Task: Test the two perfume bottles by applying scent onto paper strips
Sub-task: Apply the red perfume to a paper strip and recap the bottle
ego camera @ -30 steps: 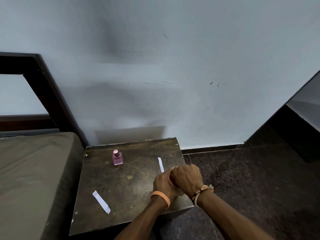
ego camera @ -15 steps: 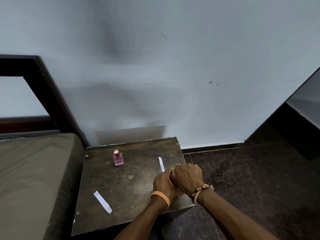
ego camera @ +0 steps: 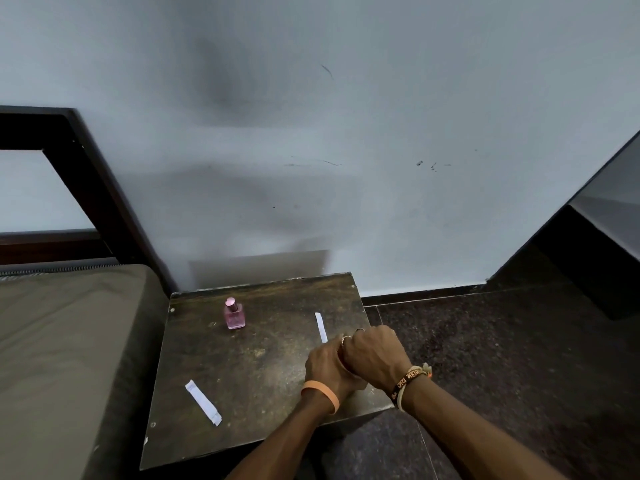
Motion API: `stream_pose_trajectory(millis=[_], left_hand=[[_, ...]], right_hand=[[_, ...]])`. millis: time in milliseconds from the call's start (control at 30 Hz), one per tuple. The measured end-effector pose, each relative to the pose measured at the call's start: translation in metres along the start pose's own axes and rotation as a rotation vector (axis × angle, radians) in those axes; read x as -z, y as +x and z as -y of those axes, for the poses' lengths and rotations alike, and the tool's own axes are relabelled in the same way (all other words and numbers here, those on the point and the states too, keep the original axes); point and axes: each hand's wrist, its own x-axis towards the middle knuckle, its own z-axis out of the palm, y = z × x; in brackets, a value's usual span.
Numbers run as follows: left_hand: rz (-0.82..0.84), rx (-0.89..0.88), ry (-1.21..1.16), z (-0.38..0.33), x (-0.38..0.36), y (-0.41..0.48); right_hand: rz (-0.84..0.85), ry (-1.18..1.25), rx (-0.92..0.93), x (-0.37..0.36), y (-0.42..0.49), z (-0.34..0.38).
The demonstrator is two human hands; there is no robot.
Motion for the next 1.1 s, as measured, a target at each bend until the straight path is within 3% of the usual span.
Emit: stream_pose_trajectory(millis=[200, 367, 433, 600, 800, 967, 1033, 1100], left_hand=[[0.021, -0.012, -0.114, -0.002, 0.001, 0.001], [0.009, -0.005, -0.034, 0.003, 0.002, 0.0], [0.019, -0.006, -0.021, -0.001, 0.003, 0.0], [0.053, 0.012, -0.079, 0.004, 0.004, 0.002], [0.018, -0.011, -0.02, 0.001, 0.004, 0.001], [0.026, -0.005, -0.089, 0.003, 0.004, 0.002], [0.018, -0.005, -0.043, 0.005, 0.003, 0.002], [0.011, 0.001, 0.013, 0.004, 0.003, 0.0]], right_hand=[[0.0, 0.162, -0.249, -0.001, 0.007, 0.004], [0.004, 0.041, -0.018, -0.005, 0.005, -0.002], [-0.008, -0.02, -0.055, -0.005, 0.004, -0.006], [-0.07, 0.191, -0.234, -0.002, 0.006, 0.009], [-0.053, 0.085, -0.03, -0.002, 0.002, -0.002], [-0.044, 0.208, -0.28, 0.001, 0.007, 0.007], [-0.062, 0.134, -0.116, -0.001, 0.009, 0.01], [0.067, -0.006, 0.041, -0.001, 0.005, 0.007]])
